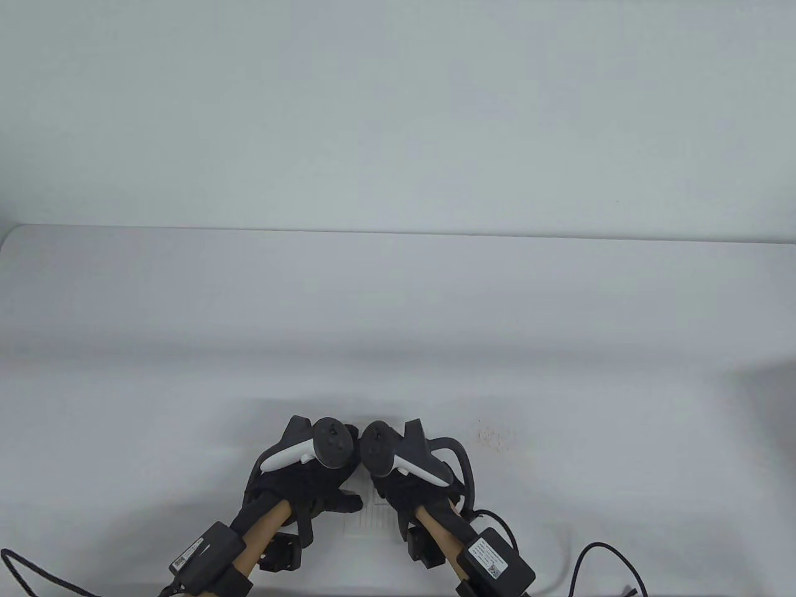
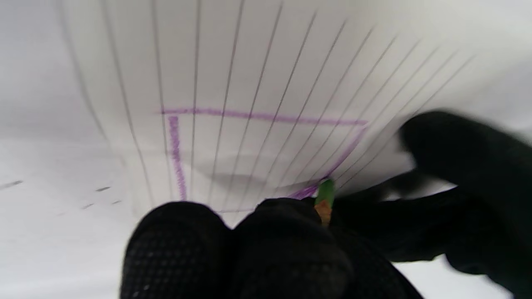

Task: Apply wax crayon on paper

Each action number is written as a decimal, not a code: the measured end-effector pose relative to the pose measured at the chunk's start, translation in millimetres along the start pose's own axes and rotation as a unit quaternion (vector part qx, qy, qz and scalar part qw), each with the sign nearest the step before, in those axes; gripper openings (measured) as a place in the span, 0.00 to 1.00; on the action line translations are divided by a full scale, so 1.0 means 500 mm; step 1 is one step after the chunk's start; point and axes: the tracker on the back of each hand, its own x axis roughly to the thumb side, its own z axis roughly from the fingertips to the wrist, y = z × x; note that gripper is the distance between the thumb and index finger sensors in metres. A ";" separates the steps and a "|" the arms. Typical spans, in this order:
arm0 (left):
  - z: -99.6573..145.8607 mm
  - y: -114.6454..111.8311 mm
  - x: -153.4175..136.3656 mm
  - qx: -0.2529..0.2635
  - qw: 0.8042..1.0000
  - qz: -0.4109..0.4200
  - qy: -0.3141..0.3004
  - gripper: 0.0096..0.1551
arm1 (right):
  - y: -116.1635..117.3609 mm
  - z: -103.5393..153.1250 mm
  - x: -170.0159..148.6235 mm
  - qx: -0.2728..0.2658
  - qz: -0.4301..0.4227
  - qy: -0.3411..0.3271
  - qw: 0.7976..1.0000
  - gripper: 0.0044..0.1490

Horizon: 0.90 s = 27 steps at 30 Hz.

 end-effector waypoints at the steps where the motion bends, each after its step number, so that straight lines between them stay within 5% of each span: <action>1: 0.000 0.000 0.000 0.000 1.000 0.000 0.000 0.55 | -0.002 0.002 0.001 -0.030 0.047 0.017 0.998 0.25; 4: 0.000 0.000 0.000 -0.001 1.000 0.000 0.000 0.55 | -0.002 0.007 0.013 -0.067 0.126 0.013 0.990 0.25; 7: 0.000 0.000 0.000 0.000 1.000 -0.001 0.001 0.55 | -0.004 0.000 0.006 0.041 0.001 -0.024 0.999 0.25; 12: 0.000 0.001 0.000 -0.001 1.000 0.000 0.000 0.55 | -0.005 0.005 0.006 -0.068 0.117 0.027 0.990 0.25; 16: 0.000 0.001 0.001 -0.001 1.000 -0.002 0.001 0.55 | -0.004 -0.001 0.000 0.050 -0.028 -0.012 0.998 0.25; 20: 0.000 0.001 0.001 -0.002 1.000 -0.001 0.000 0.55 | -0.005 0.002 -0.002 -0.070 0.093 0.039 0.992 0.25; 22: 0.000 0.001 0.001 -0.001 1.000 -0.001 0.001 0.55 | -0.007 0.005 0.006 -0.033 0.081 0.005 0.996 0.26; 24: 0.000 0.001 0.001 -0.001 1.000 -0.002 0.001 0.55 | -0.005 -0.002 0.002 0.065 -0.024 -0.027 0.997 0.25; 27: 0.000 0.001 0.001 -0.002 1.000 -0.002 0.001 0.55 | -0.009 0.001 -0.006 -0.024 0.036 0.039 0.998 0.25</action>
